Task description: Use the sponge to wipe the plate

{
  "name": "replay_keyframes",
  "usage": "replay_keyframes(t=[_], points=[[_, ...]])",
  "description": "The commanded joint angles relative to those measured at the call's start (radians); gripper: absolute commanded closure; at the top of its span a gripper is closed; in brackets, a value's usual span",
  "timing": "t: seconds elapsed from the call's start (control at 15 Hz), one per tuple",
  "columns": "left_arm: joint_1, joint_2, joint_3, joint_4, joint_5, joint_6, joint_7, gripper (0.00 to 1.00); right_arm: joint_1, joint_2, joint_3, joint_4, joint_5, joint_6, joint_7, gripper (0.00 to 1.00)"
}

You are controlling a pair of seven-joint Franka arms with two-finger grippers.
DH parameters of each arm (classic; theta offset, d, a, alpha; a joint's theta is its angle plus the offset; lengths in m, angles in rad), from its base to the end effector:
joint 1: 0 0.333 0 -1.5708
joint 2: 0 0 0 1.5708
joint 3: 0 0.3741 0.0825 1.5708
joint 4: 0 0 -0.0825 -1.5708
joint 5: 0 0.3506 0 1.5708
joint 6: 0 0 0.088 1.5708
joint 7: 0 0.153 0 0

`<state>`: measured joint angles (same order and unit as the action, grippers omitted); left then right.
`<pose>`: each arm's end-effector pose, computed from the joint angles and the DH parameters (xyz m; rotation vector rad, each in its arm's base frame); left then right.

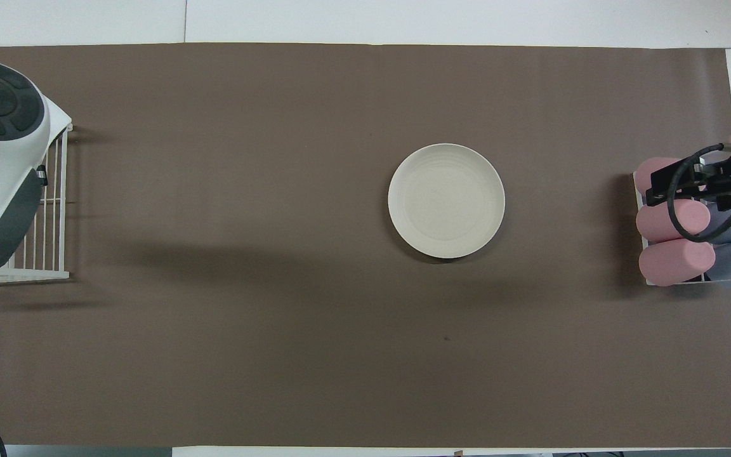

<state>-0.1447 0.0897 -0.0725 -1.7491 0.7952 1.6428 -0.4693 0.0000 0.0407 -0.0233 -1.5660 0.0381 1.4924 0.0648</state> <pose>0.5537 -0.0136 0.5595 -2.3412 -0.1283 -0.1088 0.5210 -0.0058 0.6114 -3.0987 0.1354 0.1786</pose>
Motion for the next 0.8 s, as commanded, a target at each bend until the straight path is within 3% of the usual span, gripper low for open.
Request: replay_keyframes(t=[0.0,0.13,0.4,0.73], points=[[-0.004,0.073,0.007,0.02,0.133,0.044,0.0,1.0,0.029,-0.06,-0.02,-0.066,-0.024,0.0,-0.014,0.0],[0.016,0.082,0.01,-0.027,0.211,0.096,0.0,1.0,0.028,-0.09,-0.021,-0.11,-0.024,0.012,-0.014,0.0],[0.028,0.14,0.011,-0.064,0.364,0.091,-0.008,1.0,0.028,-0.088,-0.04,-0.108,-0.024,0.038,-0.052,0.0],[0.034,0.165,0.008,-0.105,0.363,0.098,-0.132,1.0,0.02,-0.09,-0.04,-0.104,-0.024,0.04,-0.057,0.0]])
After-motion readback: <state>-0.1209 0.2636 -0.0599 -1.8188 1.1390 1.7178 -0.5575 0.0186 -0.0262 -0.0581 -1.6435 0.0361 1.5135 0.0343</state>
